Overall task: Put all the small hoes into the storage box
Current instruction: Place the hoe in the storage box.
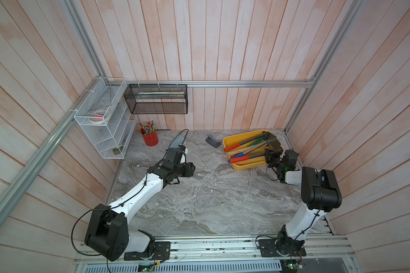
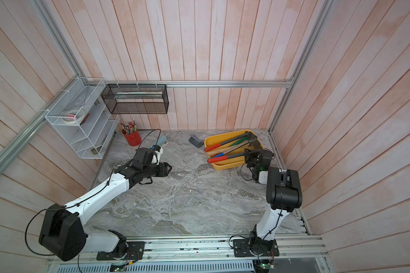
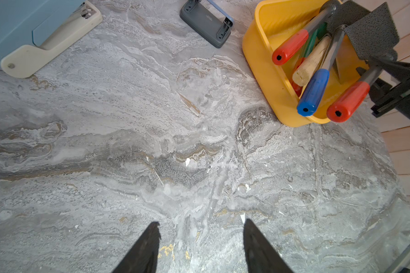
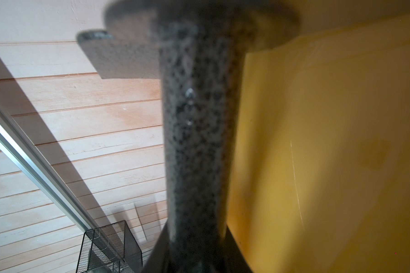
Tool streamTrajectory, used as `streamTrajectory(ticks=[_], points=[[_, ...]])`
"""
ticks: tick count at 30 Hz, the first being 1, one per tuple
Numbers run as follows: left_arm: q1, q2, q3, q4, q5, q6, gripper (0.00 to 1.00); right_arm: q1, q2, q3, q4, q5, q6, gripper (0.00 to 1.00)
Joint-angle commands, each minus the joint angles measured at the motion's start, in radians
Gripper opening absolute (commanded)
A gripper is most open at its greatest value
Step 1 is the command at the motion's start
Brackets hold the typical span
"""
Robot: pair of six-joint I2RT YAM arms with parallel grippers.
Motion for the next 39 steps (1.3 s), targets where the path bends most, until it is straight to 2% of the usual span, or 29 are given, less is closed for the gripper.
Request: streamTrajectory(ticks=[1,7,29,39], points=[[0.005,-0.023,-0.016,-0.008,-0.014,0.014,0.58,-0.007,0.017,0.042,0.016,-0.006,-0.006,0.23],[0.005,-0.022,-0.019,-0.007,-0.010,0.012,0.58,-0.006,0.006,0.030,-0.014,-0.005,-0.014,0.37],[0.005,-0.012,-0.021,0.002,0.001,0.014,0.58,-0.007,-0.059,-0.004,-0.089,-0.014,-0.019,0.53],[0.006,-0.007,-0.024,0.015,0.012,0.010,0.58,-0.004,-0.105,-0.041,-0.142,-0.022,-0.039,0.56]])
